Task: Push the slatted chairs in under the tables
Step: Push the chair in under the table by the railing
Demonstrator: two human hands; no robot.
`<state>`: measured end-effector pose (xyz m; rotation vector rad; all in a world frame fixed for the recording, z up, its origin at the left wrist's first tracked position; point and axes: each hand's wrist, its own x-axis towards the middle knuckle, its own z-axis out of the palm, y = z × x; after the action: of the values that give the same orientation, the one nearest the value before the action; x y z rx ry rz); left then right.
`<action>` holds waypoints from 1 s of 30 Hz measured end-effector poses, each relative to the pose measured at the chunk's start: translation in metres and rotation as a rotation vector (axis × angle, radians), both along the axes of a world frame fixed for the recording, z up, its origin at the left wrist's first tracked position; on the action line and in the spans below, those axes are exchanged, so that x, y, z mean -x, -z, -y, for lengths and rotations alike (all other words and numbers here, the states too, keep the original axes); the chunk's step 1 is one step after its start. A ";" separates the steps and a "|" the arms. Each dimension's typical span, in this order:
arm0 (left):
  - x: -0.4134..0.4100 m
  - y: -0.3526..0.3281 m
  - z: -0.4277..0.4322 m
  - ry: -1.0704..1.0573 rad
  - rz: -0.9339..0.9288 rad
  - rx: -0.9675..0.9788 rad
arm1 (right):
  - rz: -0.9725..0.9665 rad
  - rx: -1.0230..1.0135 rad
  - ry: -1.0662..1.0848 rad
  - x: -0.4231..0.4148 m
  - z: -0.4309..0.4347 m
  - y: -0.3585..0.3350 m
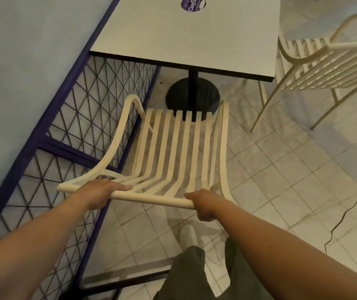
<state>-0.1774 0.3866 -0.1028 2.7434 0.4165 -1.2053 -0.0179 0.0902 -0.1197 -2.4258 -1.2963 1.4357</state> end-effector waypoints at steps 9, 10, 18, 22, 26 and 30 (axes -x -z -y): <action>0.002 -0.002 -0.004 -0.059 -0.084 0.055 | -0.066 0.058 -0.025 0.000 -0.009 -0.011; 0.002 -0.002 -0.003 -0.059 -0.082 0.056 | -0.065 0.061 -0.027 0.001 -0.009 -0.012; 0.009 0.006 -0.010 -0.037 -0.055 0.043 | -0.005 0.069 -0.040 0.015 -0.013 -0.010; 0.016 0.001 -0.017 -0.032 -0.043 0.039 | -0.035 0.040 0.003 0.029 -0.019 -0.005; 0.019 0.001 -0.019 -0.018 -0.061 0.013 | -0.044 0.024 0.004 0.039 -0.021 -0.004; 0.023 0.003 -0.022 -0.016 -0.078 -0.014 | -0.045 0.030 -0.002 0.043 -0.023 -0.003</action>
<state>-0.2004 0.4089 -0.1059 2.7063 0.4551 -1.3136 -0.0610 0.1130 -0.1171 -2.3959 -1.2770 1.5122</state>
